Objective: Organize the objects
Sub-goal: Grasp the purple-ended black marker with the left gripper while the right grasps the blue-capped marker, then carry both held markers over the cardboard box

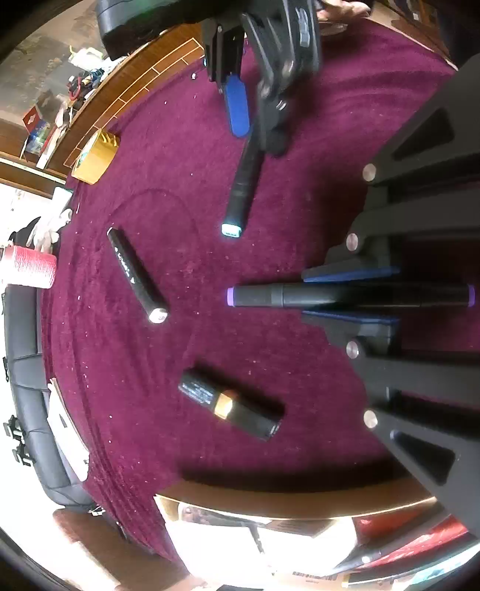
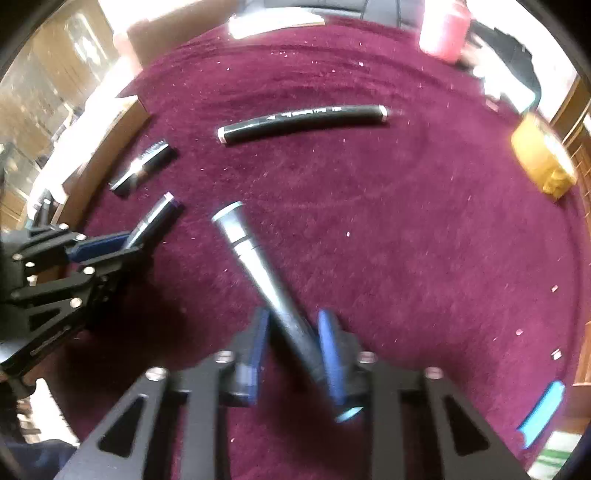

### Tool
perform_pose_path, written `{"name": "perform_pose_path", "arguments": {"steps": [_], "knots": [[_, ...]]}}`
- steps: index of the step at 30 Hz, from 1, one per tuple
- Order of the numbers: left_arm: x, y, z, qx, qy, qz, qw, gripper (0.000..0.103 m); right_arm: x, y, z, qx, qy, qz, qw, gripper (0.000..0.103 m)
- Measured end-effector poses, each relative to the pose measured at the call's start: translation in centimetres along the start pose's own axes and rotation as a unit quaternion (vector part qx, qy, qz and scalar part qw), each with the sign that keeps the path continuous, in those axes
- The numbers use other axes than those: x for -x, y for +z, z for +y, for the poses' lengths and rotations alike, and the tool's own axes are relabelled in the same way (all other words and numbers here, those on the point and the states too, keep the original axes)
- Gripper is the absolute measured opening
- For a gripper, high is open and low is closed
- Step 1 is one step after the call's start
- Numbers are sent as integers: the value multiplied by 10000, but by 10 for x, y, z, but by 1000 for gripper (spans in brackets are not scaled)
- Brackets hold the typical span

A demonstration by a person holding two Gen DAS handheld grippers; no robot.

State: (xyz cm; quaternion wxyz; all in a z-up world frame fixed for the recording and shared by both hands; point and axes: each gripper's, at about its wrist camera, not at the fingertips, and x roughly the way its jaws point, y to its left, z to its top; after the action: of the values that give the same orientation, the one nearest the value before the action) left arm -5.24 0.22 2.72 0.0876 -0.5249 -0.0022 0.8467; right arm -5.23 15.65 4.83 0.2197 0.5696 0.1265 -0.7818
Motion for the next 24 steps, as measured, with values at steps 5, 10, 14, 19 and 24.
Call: {"name": "perform_pose_path", "arguments": {"steps": [5, 10, 14, 19, 24], "knots": [[-1, -1, -6, -42, 196, -149, 9997, 14, 8, -10, -2, -249, -90, 12, 9996, 16], [4, -6, -7, 37, 113, -200, 9997, 14, 19, -22, 5, -780, 471, 11, 9958, 16], [9, -9, -8, 36, 116, -257, 9996, 14, 23, -31, 12, -1016, 800, 69, 9916, 16], [23, -9, -12, -86, 242, -464, 9986, 14, 28, -37, 16, -1242, 933, 72, 9878, 16], [40, -10, -14, -280, 482, -721, 9958, 14, 36, -42, 23, -1346, 1025, -18, 9856, 16]]}}
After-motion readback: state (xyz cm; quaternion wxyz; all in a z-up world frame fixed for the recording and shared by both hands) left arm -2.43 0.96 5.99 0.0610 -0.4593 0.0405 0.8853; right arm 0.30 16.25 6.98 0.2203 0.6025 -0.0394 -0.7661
